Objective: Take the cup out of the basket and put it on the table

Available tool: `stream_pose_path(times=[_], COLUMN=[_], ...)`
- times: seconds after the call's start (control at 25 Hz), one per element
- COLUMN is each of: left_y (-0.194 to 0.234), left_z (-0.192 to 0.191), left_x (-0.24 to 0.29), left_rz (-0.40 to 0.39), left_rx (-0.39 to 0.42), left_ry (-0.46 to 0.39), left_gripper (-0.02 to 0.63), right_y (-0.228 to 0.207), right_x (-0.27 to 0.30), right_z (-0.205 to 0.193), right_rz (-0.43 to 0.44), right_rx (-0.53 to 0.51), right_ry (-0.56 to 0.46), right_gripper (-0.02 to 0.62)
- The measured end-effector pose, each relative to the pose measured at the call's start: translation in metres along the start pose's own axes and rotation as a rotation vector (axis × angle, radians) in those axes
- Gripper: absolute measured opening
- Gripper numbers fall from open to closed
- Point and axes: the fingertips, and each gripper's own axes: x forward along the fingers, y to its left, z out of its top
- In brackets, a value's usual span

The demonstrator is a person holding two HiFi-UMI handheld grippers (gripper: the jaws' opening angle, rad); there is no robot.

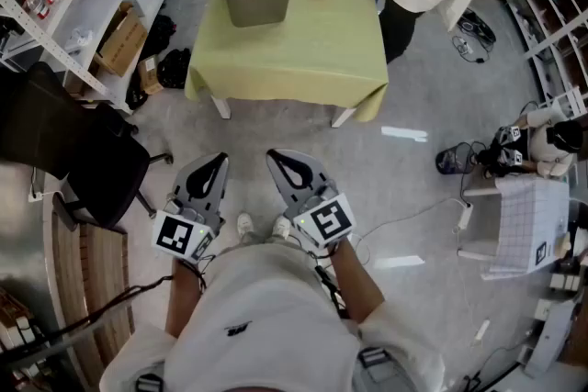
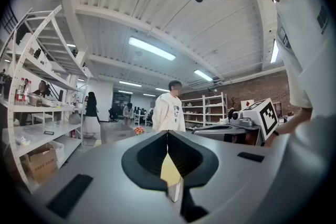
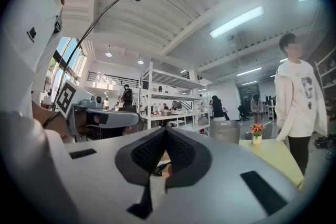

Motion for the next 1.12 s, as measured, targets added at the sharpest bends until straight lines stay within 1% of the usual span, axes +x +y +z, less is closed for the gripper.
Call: stream_pose_path(times=[0.28, 0.52, 0.68, 0.92, 1.12], left_y=[-0.012, -0.020, -0.027, -0.032, -0.028], left_z=[0.000, 0.000, 0.001, 0.003, 0.002], left_x=[0.008, 0.017, 0.023, 0.030, 0.038], left_rz=[-0.001, 0.021, 0.046, 0.061, 0.056], left_rx=[-0.002, 0.003, 0.009, 0.007, 0.004], left_ry=[-0.002, 0.004, 0.004, 0.004, 0.002], left_gripper=[0.011, 0.011, 0.011, 0.011, 0.011], right_y=[-0.006, -0.017, -0.023, -0.026, -0.035], right_x=[-0.009, -0.017, -0.023, -0.022, -0.018], right_z=[0.001, 0.005, 0.014, 0.021, 0.016], right_rz=[0.007, 0.010, 0.032, 0.058, 0.050], right_rx=[-0.013, 0.024, 0.000, -0.030, -0.023], right_ry=[-0.009, -0.039, -0.074, -0.092, -0.074], right_gripper=[0.008, 0.009, 0.009, 0.009, 0.009])
